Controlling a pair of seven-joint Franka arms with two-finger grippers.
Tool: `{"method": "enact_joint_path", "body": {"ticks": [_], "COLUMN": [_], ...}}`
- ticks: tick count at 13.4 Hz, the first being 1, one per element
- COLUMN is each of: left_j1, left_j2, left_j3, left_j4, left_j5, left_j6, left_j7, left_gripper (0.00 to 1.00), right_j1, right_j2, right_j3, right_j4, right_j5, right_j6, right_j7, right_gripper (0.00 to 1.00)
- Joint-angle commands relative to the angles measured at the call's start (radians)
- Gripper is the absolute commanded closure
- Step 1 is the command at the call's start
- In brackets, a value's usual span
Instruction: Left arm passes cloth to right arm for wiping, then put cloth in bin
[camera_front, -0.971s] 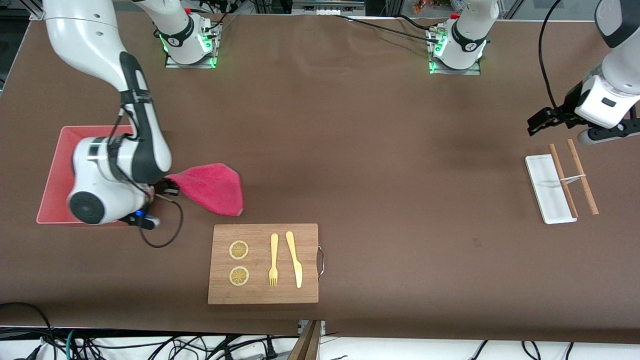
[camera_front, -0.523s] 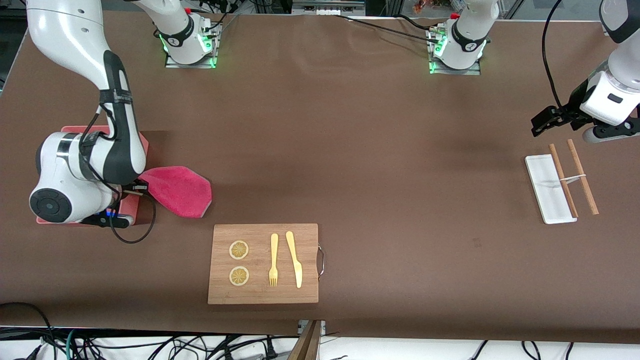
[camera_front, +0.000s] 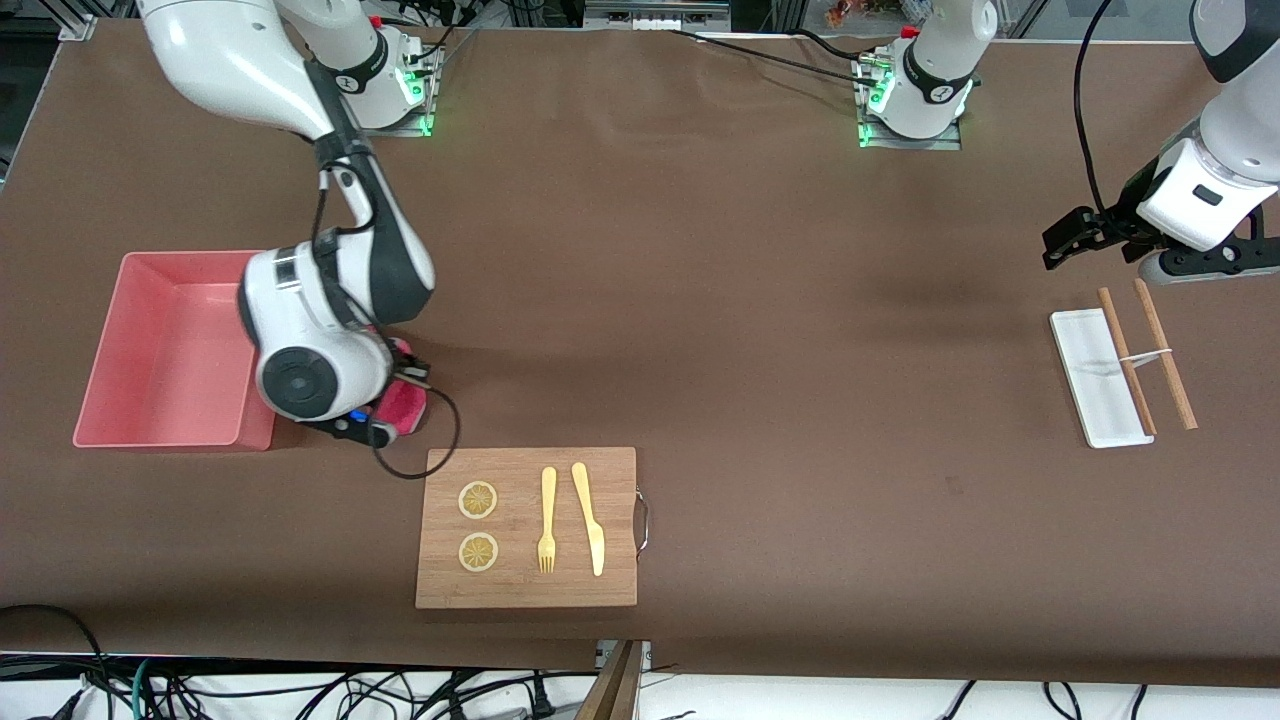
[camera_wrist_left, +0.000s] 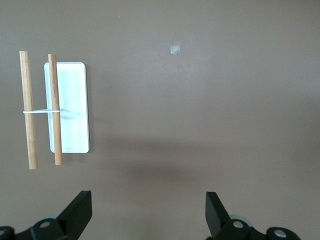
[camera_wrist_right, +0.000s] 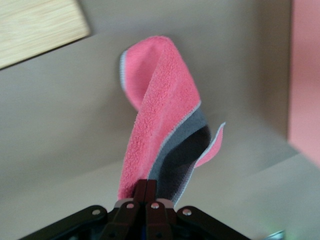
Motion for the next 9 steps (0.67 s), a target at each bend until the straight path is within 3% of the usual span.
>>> {"method": "enact_joint_path", "body": {"ticks": [1,3,9], "left_j1": [-0.164,-0.253,-0.256], "left_j2": [0.034,0.058,0.082], "left_j3": [0.165,0.251,0.254], "left_j4": [0.054,0.092,0.126], "left_j5": [0.025,0.026,0.026], "left_j6": [-0.037,-0.06,-0.097], "left_j7": [0.012,0.012,0.01], "left_gripper": [0.0,0.0,0.0], "right_j1": [0.011,0.013,0.028], "right_j2": [0.006,0.015,0.038], "right_j3": [0.076,0.15,0.283], "right_j4": [-0.001,-0.001,-0.001], "right_j5": [-0.001,0.015,0.153], "right_j6": [0.08,0.164,0.396], "right_j7": [0.193,0.338,0.604], "right_gripper": [1.0,1.0,1.0]}}
